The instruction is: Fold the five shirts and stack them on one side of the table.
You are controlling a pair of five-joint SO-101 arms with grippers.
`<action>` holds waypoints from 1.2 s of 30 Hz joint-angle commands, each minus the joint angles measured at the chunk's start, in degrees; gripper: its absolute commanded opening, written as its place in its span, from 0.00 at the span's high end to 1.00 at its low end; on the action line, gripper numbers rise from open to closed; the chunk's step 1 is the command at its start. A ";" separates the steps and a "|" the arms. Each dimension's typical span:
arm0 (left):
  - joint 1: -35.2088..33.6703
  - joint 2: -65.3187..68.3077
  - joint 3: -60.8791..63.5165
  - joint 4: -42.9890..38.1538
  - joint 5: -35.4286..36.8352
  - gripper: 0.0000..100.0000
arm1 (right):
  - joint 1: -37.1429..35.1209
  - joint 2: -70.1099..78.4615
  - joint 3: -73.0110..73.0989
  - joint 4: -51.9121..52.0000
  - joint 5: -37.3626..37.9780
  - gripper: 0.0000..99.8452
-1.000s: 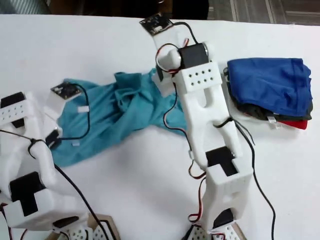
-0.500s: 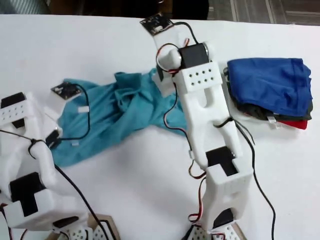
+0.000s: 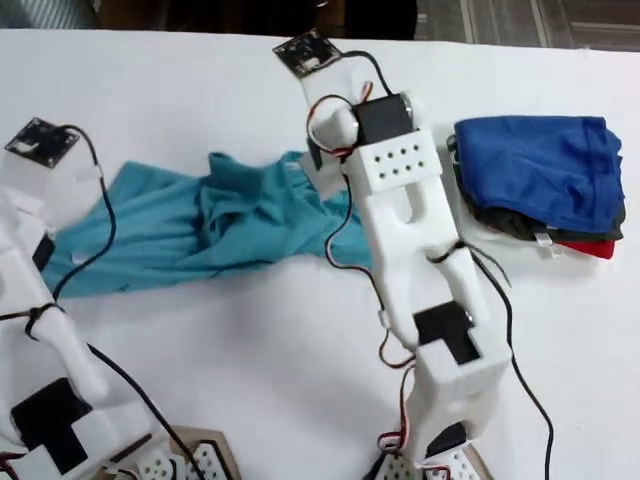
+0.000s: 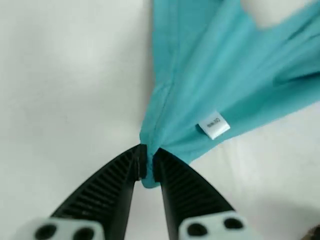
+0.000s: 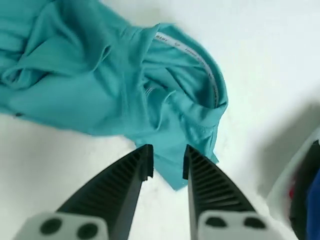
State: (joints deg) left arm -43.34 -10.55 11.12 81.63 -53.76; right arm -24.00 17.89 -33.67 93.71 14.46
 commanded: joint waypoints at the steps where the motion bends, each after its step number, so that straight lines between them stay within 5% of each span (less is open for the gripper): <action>1: -0.88 -2.46 0.57 0.70 0.53 0.97 | -0.40 3.56 -0.26 -8.31 -3.60 0.89; 10: -0.70 -2.81 6.29 0.35 0.53 0.97 | -10.51 12.88 -0.97 -15.60 -4.84 0.89; 16: -0.88 -2.64 6.37 0.53 0.62 0.97 | -11.38 16.31 -8.88 -15.43 -5.19 0.76; 36: -0.88 -2.46 6.29 0.35 0.44 0.97 | -14.46 26.86 -21.54 -13.76 -5.19 0.82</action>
State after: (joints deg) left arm -43.60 -10.55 17.63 81.80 -53.23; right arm -38.33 45.41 -52.04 79.47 9.80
